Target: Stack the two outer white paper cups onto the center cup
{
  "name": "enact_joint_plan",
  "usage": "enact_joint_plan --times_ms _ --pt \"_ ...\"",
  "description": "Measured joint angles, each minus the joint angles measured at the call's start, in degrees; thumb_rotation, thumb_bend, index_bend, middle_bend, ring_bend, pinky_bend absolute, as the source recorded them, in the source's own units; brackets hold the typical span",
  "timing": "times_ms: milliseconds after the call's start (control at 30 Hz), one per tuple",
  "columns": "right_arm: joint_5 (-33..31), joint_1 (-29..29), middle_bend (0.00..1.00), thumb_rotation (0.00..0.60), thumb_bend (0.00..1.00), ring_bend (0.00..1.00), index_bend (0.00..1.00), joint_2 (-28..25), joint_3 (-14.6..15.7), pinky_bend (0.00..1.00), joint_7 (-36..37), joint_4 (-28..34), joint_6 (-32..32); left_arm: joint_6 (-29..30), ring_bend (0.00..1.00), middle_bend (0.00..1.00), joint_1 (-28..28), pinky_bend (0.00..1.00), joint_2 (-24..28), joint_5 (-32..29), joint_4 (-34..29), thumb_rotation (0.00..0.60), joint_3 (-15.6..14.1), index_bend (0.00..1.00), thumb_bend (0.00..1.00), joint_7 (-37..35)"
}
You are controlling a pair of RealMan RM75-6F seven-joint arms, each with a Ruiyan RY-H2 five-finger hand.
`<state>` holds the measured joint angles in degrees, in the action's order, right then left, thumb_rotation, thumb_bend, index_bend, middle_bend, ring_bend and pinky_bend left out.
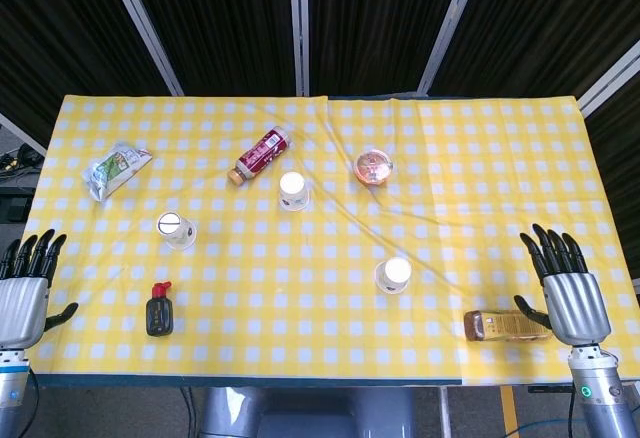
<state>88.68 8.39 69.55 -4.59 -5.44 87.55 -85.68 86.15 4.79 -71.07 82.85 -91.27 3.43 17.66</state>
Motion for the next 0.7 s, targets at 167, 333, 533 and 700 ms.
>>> enact_joint_plan --times_ms 167,333,533,700 --pt "0.1 0.0 0.00 0.600 0.10 0.00 0.07 0.0 0.0 0.00 0.1 0.0 -0.1 -0.1 0.00 0.00 0.0 0.00 0.1 0.2 -0.1 0.600 -0.2 0.00 0.00 -0.1" --pt "0.5 0.0 0.00 0.600 0.10 0.00 0.07 0.0 0.1 0.00 0.4 0.1 -0.2 -0.1 0.00 0.00 0.0 0.00 0.2 0.2 -0.2 0.600 -0.2 0.00 0.00 -0.5" --pt "0.7 0.2 0.00 0.600 0.10 0.00 0.07 0.1 0.0 0.00 1.2 -0.1 -0.2 -0.7 0.00 0.00 0.7 0.00 0.1 0.4 0.0 0.600 0.0 0.00 0.00 -0.8" --pt "0.2 0.3 0.00 0.600 0.10 0.00 0.07 0.1 -0.5 0.00 2.5 -0.4 -0.2 -2.3 0.00 0.00 2.2 0.00 -0.1 -0.3 -0.2 0.600 1.4 0.00 0.05 -1.5"
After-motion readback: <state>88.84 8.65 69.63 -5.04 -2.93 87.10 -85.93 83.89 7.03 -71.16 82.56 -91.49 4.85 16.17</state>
